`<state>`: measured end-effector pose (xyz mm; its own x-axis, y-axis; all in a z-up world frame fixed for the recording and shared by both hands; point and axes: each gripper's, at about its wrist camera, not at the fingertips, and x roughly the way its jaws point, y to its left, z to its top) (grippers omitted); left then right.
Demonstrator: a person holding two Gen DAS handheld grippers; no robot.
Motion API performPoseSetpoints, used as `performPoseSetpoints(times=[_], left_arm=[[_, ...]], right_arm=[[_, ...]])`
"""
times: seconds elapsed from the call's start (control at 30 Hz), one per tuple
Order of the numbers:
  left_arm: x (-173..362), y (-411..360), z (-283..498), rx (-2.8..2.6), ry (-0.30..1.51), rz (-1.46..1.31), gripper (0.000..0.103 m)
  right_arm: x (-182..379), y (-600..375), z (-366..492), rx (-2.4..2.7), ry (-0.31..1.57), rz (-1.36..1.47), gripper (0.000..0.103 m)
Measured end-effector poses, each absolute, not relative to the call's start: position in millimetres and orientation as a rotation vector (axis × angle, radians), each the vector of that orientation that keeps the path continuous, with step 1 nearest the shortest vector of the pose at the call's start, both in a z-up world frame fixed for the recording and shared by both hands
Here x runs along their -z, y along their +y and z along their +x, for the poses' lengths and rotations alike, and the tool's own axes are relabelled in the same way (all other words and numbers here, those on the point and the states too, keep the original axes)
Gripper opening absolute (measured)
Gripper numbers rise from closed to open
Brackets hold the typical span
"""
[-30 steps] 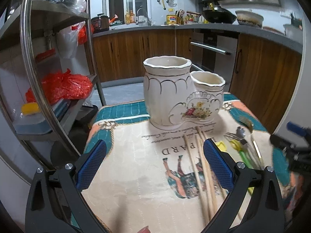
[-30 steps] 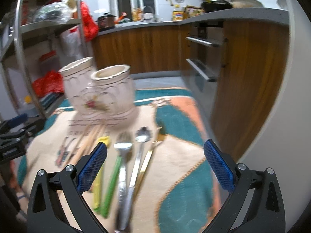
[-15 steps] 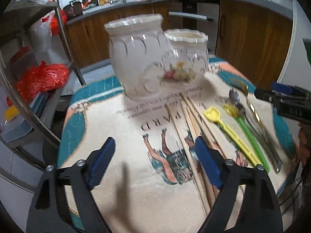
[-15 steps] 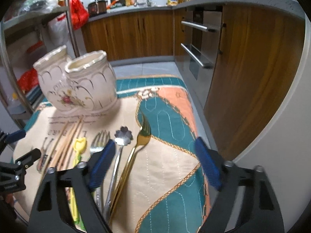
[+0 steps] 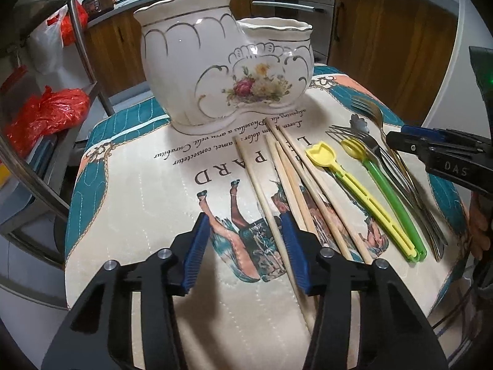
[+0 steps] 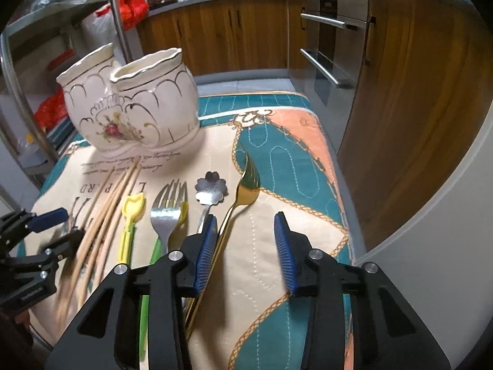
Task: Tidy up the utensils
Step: 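Lower the right tool and grasp the gold fork while the left tool grasps a wooden chopstick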
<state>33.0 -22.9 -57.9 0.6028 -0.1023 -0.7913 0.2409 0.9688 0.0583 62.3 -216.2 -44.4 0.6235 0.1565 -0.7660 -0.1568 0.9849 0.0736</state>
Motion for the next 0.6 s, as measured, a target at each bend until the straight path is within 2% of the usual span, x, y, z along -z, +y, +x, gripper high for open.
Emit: performPoseSetpoints(times=[0.2, 0.27, 0.37, 0.4, 0.5, 0.6], left_arm=[[57.3, -22.5, 40.7, 0.203, 0.906, 0.166, 0.040], [56.7, -24.7, 41.8, 0.221, 0.909, 0.169, 0.030], [55.7, -26.5, 40.2, 0.248, 0.912, 0.195, 0.017], [55.3, -26.6, 39.5, 0.259, 0.914, 0.204, 0.016], [54.3, -23.0, 40.0, 0.283, 0.923, 0.212, 0.008], [53.4, -17.5, 42.1, 0.296, 0.935, 0.221, 0.006]], right_arm=[[50.4, -207.9, 68.6, -0.182, 0.903, -0.036, 0.033], [50.6, -206.1, 70.7, -0.184, 0.906, -0.038, 0.033], [50.0, -210.6, 72.7, -0.213, 0.913, -0.013, 0.019], [49.9, -213.3, 73.0, -0.225, 0.917, -0.001, 0.015], [48.1, -219.1, 75.2, -0.254, 0.925, 0.006, 0.014], [45.1, -218.9, 71.7, -0.310, 0.922, -0.011, 0.013]])
